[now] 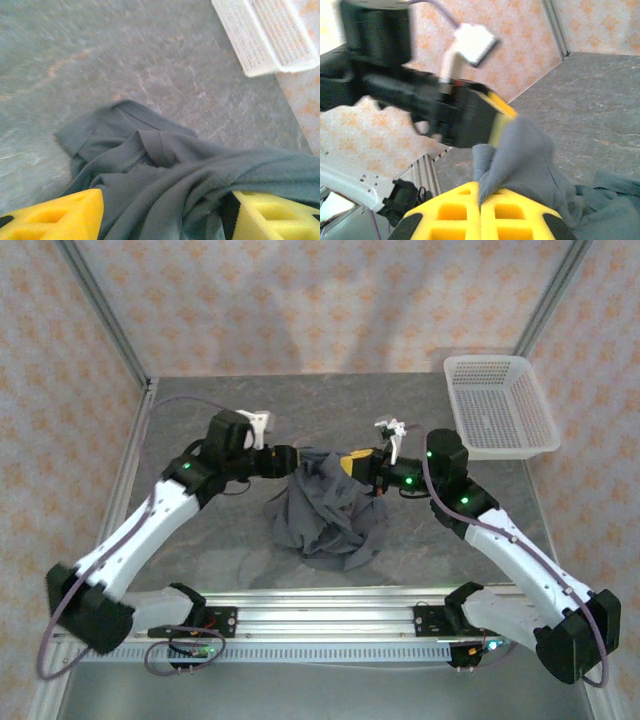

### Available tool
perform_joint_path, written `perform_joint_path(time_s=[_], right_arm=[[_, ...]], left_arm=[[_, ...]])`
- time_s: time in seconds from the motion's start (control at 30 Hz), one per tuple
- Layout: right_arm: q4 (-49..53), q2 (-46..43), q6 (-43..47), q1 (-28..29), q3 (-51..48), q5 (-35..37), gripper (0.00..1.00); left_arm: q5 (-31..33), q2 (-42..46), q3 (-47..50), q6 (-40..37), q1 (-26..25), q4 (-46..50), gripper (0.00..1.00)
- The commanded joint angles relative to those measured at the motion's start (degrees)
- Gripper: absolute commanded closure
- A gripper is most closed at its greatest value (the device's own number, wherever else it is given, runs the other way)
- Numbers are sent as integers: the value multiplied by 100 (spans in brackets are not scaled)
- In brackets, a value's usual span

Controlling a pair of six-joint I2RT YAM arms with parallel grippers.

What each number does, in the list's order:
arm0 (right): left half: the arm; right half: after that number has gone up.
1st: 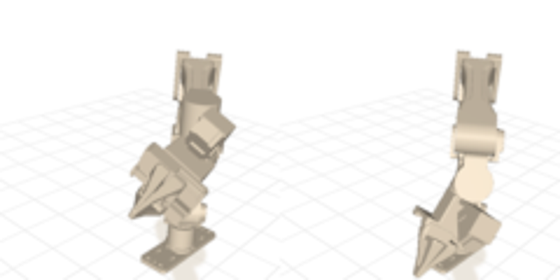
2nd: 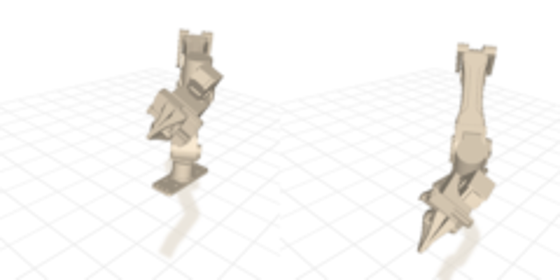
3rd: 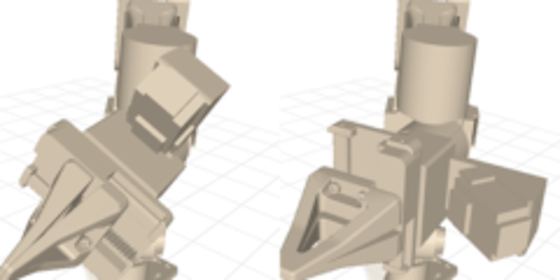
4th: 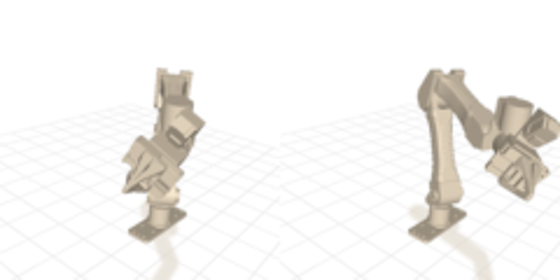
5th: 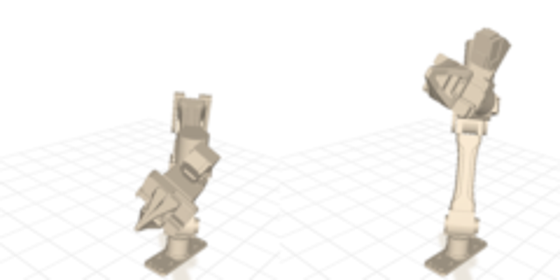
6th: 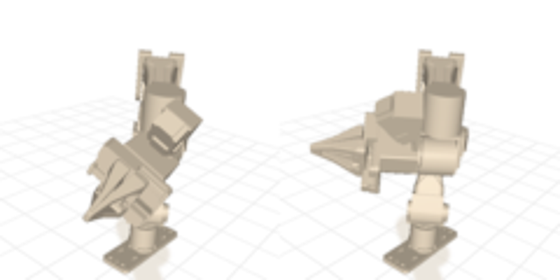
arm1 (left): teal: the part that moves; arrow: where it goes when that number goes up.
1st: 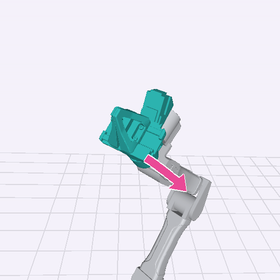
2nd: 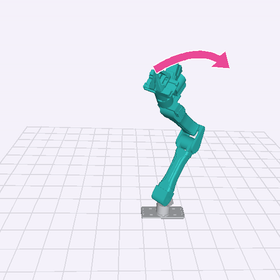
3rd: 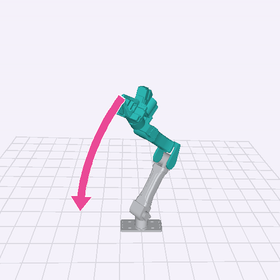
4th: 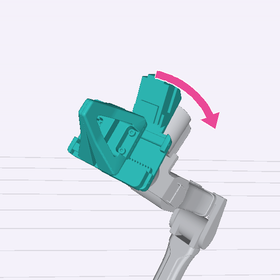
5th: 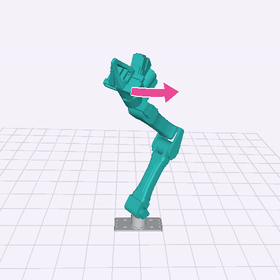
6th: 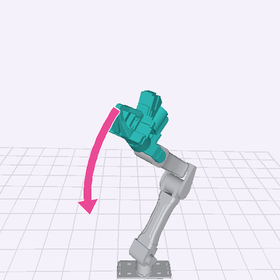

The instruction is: Fold the inside-out t-shirt

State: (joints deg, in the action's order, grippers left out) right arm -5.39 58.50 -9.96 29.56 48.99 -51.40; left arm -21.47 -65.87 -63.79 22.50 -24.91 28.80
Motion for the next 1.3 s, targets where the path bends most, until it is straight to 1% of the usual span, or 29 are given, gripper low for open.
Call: perform_joint_path(time_s=[0.0, 0.1, 0.13, 0.23, 0.3, 0.43, 0.57, 0.63, 0.7, 0.77, 0.83, 0.87, 1.0, 1.03, 1.07, 1.1, 1.13, 1.17, 1.2, 1.27], right_arm=[[-717, -81, -223, -19, -120, 252, 100], [-730, 2, -224, -19, -100, 226, 100], [-736, 19, -233, -21, -92, 220, 100], [-757, 22, -269, -24, -61, 224, 100], [-738, 21, -274, -20, -33, 259, 100], [-622, 30, -215, -18, 32, 319, 100], [-630, 56, -212, -12, -11, 341, 100], [-666, 47, -238, -10, -33, 346, 100], [-837, 39, -343, -12, -78, 327, 100], [-969, 38, -436, -7, -97, 344, 100], [-942, 39, -489, -12, -72, 453, 100], [-930, 39, -492, -12, -62, 464, 100], [-849, 56, -494, -12, -74, 531, 100], [-846, 56, -501, -12, -86, 542, 100], [-854, 45, -522, -12, -106, 534, 100], [-881, 40, -541, -12, -126, 515, 100], [-889, 31, -553, -12, -143, 525, 100], [-881, 9, -558, -15, -182, 533, 100], [-858, -28, -537, -20, -234, 570, 100], [-668, -148, -372, -34, -399, 816, 100]], left_arm=[[663, 805, 144, 414, -235, 426, 40], [262, 834, 202, 1005, -592, 296, 54], [252, 715, 180, 1207, -697, 300, 56], [402, 311, 148, 1640, -898, 222, 58], [193, 76, 251, 1880, -967, -151, 57], [-120, -385, 273, 2127, -1269, -656, 54], [-16, -467, 320, 2177, -1416, -848, 49], [168, -415, 422, 2156, -1438, -928, 39], [218, -522, 418, 2052, -1443, -875, 29], [-17, -724, 382, 1970, -1446, -967, 23], [-567, -926, 441, 1977, -1486, -1450, 20], [-665, -990, 447, 1970, -1527, -1532, 19], [-727, -1074, 407, 1681, -1554, -1454, 19], [-782, -1058, 394, 1602, -1555, -1481, 21], [-805, -1036, 372, 1524, -1553, -1482, 28], [-791, -1021, 330, 1419, -1552, -1429, 44], [-752, -997, 271, 1329, -1542, -1367, 64], [-763, -972, 230, 1302, -1516, -1364, 81], [-894, -916, 198, 1336, -1456, -1483, 100], [-1200, -706, 247, 1559, -1283, -1936, 100]])
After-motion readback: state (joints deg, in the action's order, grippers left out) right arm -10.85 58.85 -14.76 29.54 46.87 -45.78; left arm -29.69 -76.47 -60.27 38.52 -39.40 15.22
